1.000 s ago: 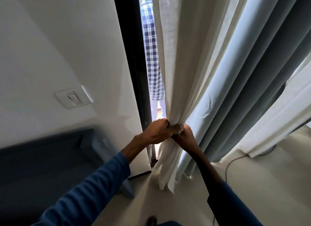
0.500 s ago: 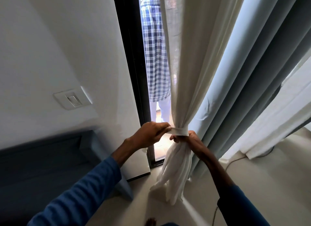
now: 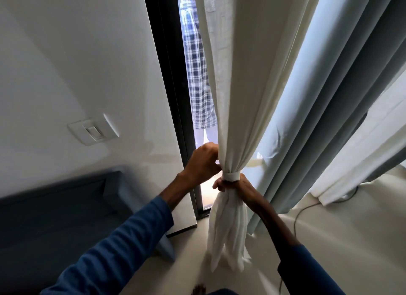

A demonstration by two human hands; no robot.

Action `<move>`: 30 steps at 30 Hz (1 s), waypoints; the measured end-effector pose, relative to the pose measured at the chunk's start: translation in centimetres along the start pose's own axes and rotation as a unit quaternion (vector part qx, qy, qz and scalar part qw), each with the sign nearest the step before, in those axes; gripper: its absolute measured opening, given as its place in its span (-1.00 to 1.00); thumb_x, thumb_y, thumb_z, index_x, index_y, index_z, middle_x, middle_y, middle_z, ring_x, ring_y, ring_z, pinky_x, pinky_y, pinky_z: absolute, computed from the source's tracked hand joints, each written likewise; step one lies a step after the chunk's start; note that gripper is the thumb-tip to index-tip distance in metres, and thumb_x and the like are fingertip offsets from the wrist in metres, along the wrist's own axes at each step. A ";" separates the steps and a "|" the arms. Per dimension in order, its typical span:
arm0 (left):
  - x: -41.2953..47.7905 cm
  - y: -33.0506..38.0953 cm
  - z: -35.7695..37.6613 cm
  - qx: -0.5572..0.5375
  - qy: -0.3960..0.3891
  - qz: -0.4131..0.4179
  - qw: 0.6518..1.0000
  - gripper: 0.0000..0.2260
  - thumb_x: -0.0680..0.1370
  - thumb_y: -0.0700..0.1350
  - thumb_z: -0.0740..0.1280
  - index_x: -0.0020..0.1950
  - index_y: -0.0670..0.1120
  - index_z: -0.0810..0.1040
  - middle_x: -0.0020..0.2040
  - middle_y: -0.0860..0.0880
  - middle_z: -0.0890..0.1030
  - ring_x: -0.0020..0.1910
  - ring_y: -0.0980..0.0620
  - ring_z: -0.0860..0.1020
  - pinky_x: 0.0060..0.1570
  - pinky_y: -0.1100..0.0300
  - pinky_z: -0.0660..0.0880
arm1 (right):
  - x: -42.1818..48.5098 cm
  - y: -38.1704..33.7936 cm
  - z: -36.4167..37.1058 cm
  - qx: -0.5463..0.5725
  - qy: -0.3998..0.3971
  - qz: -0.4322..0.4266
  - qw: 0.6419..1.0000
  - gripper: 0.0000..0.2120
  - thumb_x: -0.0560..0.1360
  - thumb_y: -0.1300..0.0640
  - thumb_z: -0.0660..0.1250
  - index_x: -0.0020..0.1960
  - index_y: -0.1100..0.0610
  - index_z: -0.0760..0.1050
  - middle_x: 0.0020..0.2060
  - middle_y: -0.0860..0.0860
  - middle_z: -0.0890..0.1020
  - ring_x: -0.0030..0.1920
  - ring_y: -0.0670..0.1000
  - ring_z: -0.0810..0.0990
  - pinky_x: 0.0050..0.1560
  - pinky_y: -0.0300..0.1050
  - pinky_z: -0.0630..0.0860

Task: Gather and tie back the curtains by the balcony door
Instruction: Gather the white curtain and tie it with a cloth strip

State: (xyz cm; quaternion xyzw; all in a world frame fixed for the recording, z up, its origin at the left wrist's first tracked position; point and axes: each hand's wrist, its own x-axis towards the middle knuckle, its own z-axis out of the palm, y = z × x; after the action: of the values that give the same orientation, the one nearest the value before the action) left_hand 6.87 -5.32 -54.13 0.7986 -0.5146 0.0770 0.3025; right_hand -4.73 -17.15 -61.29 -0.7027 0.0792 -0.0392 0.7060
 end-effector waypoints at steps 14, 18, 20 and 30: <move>-0.1 0.4 -0.2 -0.250 -0.214 -0.062 0.942 -0.83 0.41 -0.30 0.46 -0.11 -0.04 0.65 -0.24 -0.03 0.69 -0.27 -0.12 0.68 -0.11 0.17 0.61 | 0.1 0.7 -0.5 0.009 0.071 0.056 0.996 -0.62 0.37 0.11 0.30 0.05 0.33 0.63 -0.23 0.11 0.66 -0.14 0.03 0.59 0.05 -0.05 0.51; -0.9 1.6 1.0 -0.277 -0.118 -0.161 0.940 -0.70 0.47 0.00 0.53 0.08 -0.17 0.67 -0.06 -0.10 0.72 -0.10 -0.03 0.70 -0.04 -0.03 0.65 | 0.2 0.1 0.1 -0.017 0.078 0.084 0.993 -0.79 0.33 0.01 0.31 -0.21 0.13 0.63 -0.21 0.01 0.68 -0.10 0.00 0.60 0.04 -0.10 0.50; -1.1 2.1 1.4 -0.293 -0.077 -0.204 0.931 -0.70 0.51 0.02 0.49 0.06 -0.20 0.66 -0.07 -0.14 0.72 -0.09 -0.08 0.70 -0.06 -0.08 0.64 | 0.1 0.1 0.4 -0.020 0.096 0.097 0.990 -0.84 0.34 -0.02 0.43 -0.13 0.01 0.64 -0.16 -0.05 0.70 -0.03 0.03 0.63 0.08 -0.06 0.53; 0.6 0.4 1.1 -0.229 -0.060 -0.284 0.929 -0.58 0.54 0.14 0.39 0.18 -0.19 0.62 0.03 -0.14 0.69 -0.02 -0.08 0.67 0.02 0.04 0.63 | -2.9 -2.1 -2.9 0.115 0.214 -0.051 0.969 -0.53 0.52 -0.23 0.37 0.33 -0.01 0.58 0.32 -0.03 0.61 0.31 -0.04 0.57 0.23 0.03 0.51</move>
State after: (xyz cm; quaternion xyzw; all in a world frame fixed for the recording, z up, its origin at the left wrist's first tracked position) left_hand 6.64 -6.52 -54.61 0.8235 -0.2870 -0.1807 0.4549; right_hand -7.98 -19.49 -59.03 -0.5953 0.1878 -0.2333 0.7455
